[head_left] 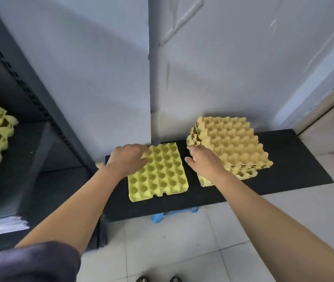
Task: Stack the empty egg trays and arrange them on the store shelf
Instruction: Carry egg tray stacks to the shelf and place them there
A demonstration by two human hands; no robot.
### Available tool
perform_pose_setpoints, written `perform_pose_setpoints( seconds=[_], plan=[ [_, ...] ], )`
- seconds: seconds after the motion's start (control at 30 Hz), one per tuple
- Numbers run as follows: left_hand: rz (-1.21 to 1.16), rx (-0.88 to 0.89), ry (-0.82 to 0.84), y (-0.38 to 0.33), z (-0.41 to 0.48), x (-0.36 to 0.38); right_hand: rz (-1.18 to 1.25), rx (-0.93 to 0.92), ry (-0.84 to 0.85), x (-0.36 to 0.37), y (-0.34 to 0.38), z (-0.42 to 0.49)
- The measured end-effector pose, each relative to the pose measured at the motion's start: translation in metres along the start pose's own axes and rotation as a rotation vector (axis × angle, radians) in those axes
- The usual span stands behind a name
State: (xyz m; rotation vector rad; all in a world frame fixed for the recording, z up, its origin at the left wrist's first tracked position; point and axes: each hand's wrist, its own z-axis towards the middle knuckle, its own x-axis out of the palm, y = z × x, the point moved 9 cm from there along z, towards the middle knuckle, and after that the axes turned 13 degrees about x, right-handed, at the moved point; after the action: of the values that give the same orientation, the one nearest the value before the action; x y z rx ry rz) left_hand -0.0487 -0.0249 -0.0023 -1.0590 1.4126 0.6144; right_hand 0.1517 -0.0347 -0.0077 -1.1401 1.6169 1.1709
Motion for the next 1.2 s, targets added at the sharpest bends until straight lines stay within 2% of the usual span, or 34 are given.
perform_pose_setpoints(
  seconds=[0.33, 0.43, 0.53, 0.67, 0.8, 0.87, 1.2],
  plan=[
    [-0.012, -0.192, 0.067, 0.085, 0.047, 0.2, 0.038, 0.148, 0.171, 0.2, -0.061, 0.105],
    [-0.053, -0.267, 0.035, 0.113, 0.064, 0.259, 0.025, 0.219, 0.174, 0.263, -0.077, 0.137],
    [-0.174, -0.416, -0.036, 0.137, 0.069, 0.305, 0.114, 0.355, 0.144, 0.3, -0.096, 0.156],
    [-0.561, -0.679, -0.206, 0.158, 0.062, 0.34, 0.31, 0.415, 0.07, 0.317, -0.108, 0.17],
    [-0.82, -0.896, -0.297, 0.174, 0.052, 0.352, 0.594, 0.561, 0.147, 0.324, -0.12, 0.173],
    [-0.931, -0.967, -0.309, 0.178, 0.048, 0.357, 0.647, 0.588, 0.177, 0.323, -0.12, 0.172],
    [-1.011, -0.899, -0.319, 0.174, 0.049, 0.347, 0.587, 0.601, 0.242, 0.316, -0.117, 0.17]
  ],
)
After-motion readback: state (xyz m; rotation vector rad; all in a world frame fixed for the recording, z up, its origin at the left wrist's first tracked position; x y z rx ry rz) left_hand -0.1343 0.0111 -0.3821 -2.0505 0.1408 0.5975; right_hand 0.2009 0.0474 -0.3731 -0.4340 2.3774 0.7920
